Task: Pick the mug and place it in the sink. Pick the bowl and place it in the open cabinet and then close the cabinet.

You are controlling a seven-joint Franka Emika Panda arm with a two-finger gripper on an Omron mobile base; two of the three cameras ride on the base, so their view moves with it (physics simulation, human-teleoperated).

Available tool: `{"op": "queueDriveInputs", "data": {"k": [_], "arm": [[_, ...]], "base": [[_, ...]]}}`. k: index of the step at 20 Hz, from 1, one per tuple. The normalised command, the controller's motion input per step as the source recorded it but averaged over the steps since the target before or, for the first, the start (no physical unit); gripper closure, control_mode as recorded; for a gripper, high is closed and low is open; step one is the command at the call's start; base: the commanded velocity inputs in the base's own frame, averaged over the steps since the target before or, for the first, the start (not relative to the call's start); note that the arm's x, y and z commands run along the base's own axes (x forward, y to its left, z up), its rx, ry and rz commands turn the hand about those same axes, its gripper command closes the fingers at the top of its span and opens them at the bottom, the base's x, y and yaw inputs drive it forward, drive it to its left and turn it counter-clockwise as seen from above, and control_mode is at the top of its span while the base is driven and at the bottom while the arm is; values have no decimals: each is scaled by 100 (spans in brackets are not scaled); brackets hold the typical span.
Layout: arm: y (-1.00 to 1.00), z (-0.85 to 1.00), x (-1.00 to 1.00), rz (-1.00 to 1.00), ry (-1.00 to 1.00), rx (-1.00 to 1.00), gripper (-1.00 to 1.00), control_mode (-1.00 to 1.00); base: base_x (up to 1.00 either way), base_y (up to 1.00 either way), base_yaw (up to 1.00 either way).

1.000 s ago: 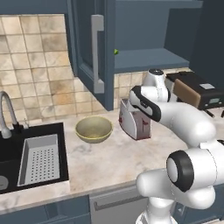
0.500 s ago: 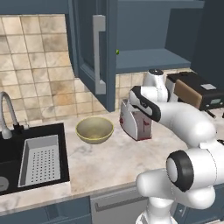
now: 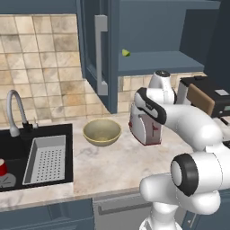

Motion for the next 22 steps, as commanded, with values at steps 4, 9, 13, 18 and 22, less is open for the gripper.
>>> {"op": "queueDriveInputs", "data": {"k": [4,9,13,18,22], "arm": [[0,0,0,0,0,0,-100,100],[0,0,0,0,0,0,-100,100],[0,0,0,0,0,0,-100,100],[0,0,0,0,0,0,-100,100],[0,0,0,0,0,0,-100,100]], "base": [[67,0,33],[61,0,29],[52,0,27],[43,0,19],[34,1,13]]}}
